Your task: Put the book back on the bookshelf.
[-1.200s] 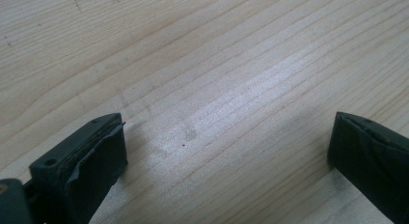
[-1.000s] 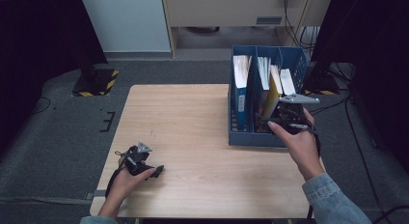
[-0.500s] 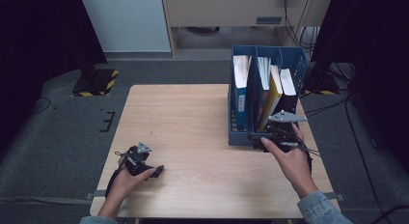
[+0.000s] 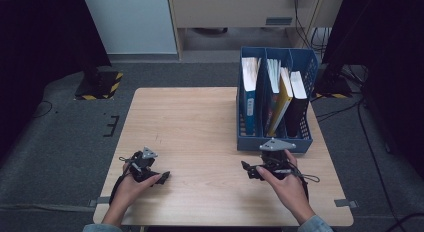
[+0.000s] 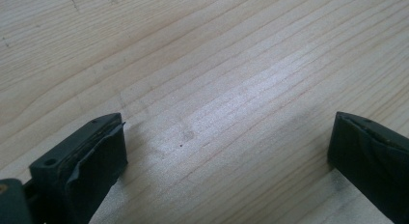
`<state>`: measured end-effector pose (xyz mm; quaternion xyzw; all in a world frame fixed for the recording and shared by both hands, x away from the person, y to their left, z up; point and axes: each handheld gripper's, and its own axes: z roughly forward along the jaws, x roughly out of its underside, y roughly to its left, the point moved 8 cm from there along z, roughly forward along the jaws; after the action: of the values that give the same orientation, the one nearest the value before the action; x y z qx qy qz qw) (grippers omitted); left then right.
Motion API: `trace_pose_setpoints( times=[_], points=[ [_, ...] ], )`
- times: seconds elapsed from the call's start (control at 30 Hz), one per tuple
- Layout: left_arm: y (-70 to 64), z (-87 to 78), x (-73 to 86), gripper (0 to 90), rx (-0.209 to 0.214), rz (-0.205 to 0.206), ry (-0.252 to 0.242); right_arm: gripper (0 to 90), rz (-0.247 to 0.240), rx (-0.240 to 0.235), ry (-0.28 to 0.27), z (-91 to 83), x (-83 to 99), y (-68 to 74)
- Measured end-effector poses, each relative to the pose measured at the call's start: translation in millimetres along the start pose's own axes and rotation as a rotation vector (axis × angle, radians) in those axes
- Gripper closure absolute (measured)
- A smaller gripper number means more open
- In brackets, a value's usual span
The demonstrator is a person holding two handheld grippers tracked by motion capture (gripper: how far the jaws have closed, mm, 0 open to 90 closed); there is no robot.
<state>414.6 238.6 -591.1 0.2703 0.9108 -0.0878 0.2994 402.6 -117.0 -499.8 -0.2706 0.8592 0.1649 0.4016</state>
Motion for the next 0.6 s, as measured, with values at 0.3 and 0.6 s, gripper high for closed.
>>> trace_pose_setpoints(
  times=[0.3, 0.6],
  points=[
    [-0.2, 0.0, -0.1, 0.0, 0.0, 0.001, 0.001, 7.7, -0.04, -0.046, 0.064, 31.4, 21.8, 25.8],
    [-0.6, 0.1, -0.2, 0.0, 0.003, 0.005, 0.001, 8.0, -0.073, -0.073, 0.106, 70.9, 26.8, 51.8]
  ],
)
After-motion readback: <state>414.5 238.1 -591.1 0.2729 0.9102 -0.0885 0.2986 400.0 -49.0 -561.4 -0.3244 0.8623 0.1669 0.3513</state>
